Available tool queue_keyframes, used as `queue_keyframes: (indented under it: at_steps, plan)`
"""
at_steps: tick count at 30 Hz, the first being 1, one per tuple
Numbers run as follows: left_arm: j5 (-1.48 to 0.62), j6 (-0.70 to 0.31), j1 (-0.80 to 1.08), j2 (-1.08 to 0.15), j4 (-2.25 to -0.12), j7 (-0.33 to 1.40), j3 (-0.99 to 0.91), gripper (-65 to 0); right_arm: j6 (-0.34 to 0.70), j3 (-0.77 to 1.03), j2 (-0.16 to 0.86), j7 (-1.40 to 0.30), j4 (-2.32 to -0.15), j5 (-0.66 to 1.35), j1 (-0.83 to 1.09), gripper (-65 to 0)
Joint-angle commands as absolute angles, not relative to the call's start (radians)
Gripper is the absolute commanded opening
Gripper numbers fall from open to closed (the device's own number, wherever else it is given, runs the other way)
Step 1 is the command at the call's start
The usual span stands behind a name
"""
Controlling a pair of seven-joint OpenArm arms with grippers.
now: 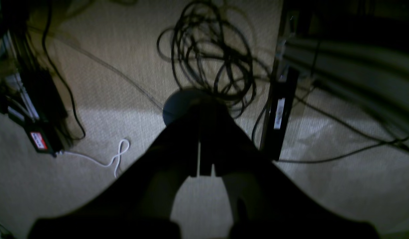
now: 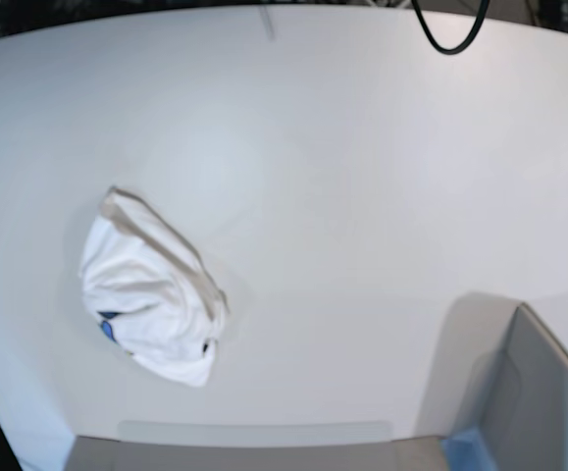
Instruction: Layout the t-shirt on the table in an organized manner, then fold the t-shirt properly
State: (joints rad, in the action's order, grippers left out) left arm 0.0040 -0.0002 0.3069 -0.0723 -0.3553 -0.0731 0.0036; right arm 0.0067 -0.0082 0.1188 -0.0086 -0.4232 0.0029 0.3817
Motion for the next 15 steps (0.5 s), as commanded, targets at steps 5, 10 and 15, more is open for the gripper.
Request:
queue_keyframes:
  at_steps: [5,10,15]
  plan:
    - [0.007,0.002,0.429,-0.084,-0.473,-0.079,0.001,-65.0,0.007,-0.008,0.159,0.001,-0.568,0.007,0.519,-64.9]
    - [0.005,0.002,0.630,-0.094,-0.789,-0.073,-0.001,-65.0,0.007,-0.008,0.191,0.176,-0.762,0.010,0.693,-64.9]
    - [0.005,0.001,0.806,-0.093,-1.101,-0.067,-0.001,-65.0,0.001,-0.010,0.223,0.266,-0.915,0.012,0.823,-64.9]
